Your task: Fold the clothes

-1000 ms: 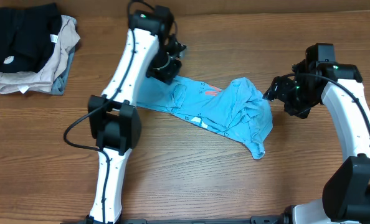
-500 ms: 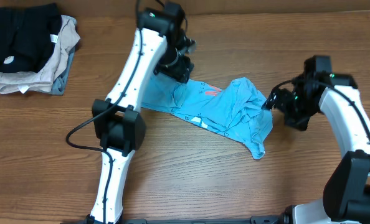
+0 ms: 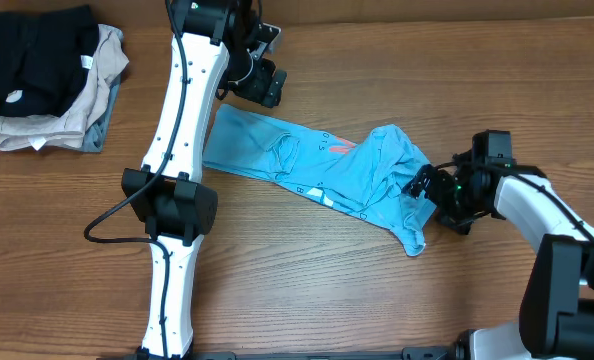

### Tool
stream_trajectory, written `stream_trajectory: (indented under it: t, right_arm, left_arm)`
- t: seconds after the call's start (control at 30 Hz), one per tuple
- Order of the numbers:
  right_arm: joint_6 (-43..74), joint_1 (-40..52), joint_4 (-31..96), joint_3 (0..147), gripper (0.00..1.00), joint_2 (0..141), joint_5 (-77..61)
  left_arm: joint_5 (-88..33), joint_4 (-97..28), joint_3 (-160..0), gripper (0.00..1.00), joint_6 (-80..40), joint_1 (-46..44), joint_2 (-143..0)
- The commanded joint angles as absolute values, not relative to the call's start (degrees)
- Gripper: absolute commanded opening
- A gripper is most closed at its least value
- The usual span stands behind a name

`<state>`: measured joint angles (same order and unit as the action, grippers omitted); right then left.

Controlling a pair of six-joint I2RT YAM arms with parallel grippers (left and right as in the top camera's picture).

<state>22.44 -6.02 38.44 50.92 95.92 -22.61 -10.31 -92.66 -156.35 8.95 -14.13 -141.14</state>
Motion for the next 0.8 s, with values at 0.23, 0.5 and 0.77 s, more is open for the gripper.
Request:
stream_trajectory:
  t: [0.23,0.5,0.77]
  right_arm:
    - [24.03,-6.07,23.86,42.85,1.00,98.39,-36.29]
    - [24.10,-5.50,15.86,42.81,0.86,98.39,-45.15]
    - [24.05,-3.33,14.37,42.81,0.36,98.39,-43.18]
  left_arm:
    - [-10.11,-93.10,-157.77,0.88,8.51,-14.04,-140.73]
    - [-10.11,-92.95,-157.77,0.89,8.51,-14.04,-140.73]
    - [-10.07,-92.75,-157.77,0.89,8.54,-14.04,-140.73]
